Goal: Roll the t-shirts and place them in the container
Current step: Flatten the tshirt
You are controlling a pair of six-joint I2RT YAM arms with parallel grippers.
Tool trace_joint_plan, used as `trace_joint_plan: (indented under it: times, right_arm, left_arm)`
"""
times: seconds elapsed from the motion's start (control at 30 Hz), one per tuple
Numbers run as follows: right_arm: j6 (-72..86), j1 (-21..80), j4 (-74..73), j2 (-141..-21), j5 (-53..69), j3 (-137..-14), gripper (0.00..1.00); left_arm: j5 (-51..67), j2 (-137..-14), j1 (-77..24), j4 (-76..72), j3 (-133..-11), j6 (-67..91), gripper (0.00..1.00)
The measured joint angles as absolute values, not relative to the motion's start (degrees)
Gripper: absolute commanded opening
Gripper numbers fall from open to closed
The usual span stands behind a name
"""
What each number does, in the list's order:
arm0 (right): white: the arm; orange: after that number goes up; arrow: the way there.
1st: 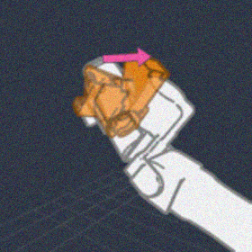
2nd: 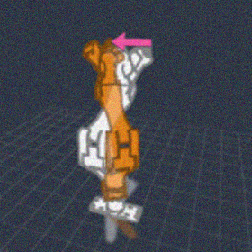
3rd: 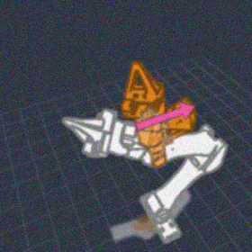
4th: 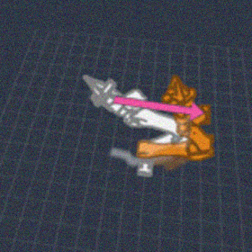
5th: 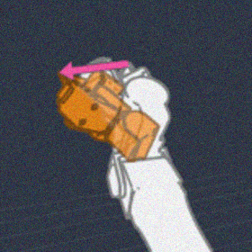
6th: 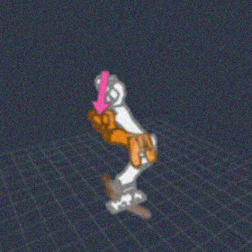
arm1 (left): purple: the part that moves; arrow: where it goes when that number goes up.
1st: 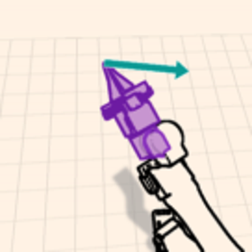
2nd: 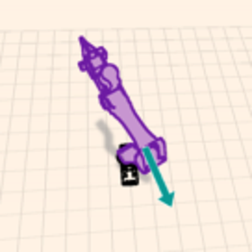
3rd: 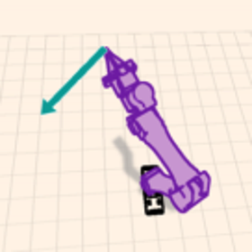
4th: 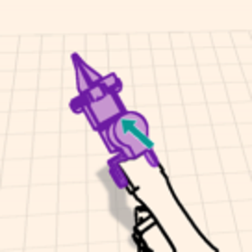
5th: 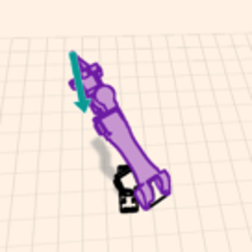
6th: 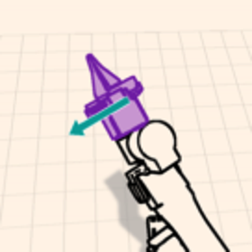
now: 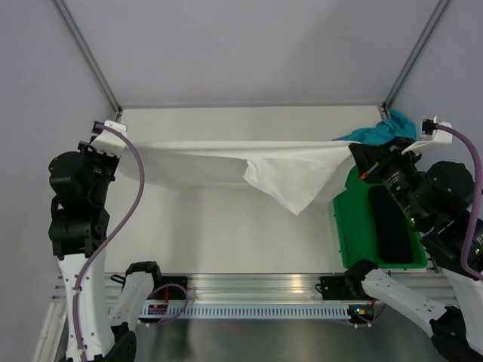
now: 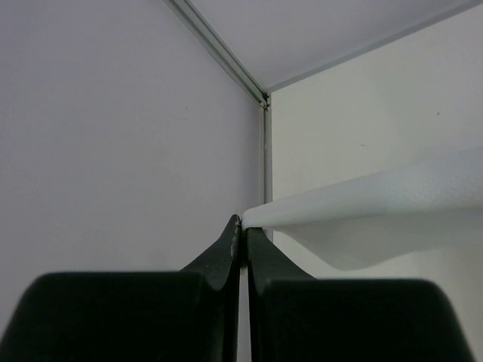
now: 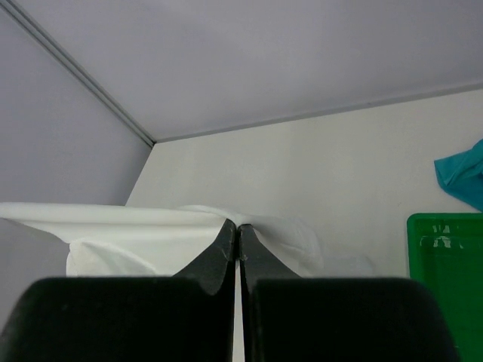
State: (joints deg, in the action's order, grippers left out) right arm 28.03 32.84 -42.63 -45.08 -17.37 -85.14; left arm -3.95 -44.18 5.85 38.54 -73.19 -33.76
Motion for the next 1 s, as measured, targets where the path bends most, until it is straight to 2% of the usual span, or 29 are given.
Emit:
trace_joint_plan:
  times: [0.17,0.33,0.53,0.7,0.77,0.87,1.0]
  right_arm:
    - [26.79,32.86,-44.58,-46.72,-16.67,-85.34,0.0]
    - [24.05,32.77,-42.02,-59.81,-16.58,-87.37,0.0]
    - [22.06,30.94,-38.22,-84.16,-12.58,-105.32,0.0]
    - [21.5,26.52,-37.36,-97.8,-11.4,-126.28,0.0]
    - [21.12,24.86,-36.34,-99.63,-11.42,-132.42,0.0]
    - [20.73,23.0,-33.47,-97.36,-11.38,-133.12,0.0]
    - [20.36,22.65,-28.08,-86.39,-10.79,-117.49,0.0]
  left_arm:
    - [-3.92,-46.13,5.87,39.53,-73.87,-33.85,0.02]
    - [-3.4,-52.88,5.89,39.51,-73.87,-33.41,0.02]
    - [-2.13,-62.19,5.89,39.11,-77.12,-30.81,0.02]
    - [-1.15,-64.42,5.87,38.09,-86.26,-27.31,0.02]
    - [-1.15,-64.31,5.87,36.36,-89.06,-26.33,0.02]
    - [-0.64,-63.44,5.87,33.69,-90.56,-25.3,0.02]
    - [2.87,-61.71,5.87,32.16,-87.26,-25.06,0.02]
